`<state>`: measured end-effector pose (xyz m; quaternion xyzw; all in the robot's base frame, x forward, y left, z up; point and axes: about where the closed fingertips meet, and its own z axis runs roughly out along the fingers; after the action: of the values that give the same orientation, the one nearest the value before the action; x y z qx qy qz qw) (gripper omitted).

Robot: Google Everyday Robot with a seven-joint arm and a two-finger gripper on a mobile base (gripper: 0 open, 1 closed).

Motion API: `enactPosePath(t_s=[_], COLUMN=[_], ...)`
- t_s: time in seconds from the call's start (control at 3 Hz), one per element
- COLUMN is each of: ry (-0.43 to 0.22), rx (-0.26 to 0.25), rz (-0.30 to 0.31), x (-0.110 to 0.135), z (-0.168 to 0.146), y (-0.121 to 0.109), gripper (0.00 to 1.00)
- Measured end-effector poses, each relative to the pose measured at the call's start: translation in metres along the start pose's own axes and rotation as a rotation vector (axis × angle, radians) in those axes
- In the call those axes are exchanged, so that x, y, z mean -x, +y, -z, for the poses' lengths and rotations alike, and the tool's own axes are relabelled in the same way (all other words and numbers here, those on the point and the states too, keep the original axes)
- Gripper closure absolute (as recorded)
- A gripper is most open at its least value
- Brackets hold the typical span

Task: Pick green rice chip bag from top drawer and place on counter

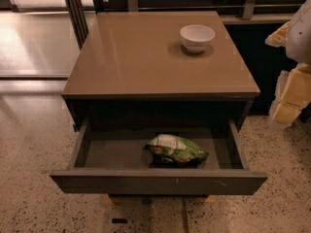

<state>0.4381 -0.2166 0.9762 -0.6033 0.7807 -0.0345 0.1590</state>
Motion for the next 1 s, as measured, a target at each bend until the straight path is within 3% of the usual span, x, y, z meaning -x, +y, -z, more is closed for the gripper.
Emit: enactPosePath(t_s=[0.67,1.0], ry=[0.000,-0.066], rx=[0.000,0.012], rz=[0.000,-0.037], x=[0.000,0.002], z=[0.000,-0.027], y=[0.000,0.008], gripper=[0.00,0.00])
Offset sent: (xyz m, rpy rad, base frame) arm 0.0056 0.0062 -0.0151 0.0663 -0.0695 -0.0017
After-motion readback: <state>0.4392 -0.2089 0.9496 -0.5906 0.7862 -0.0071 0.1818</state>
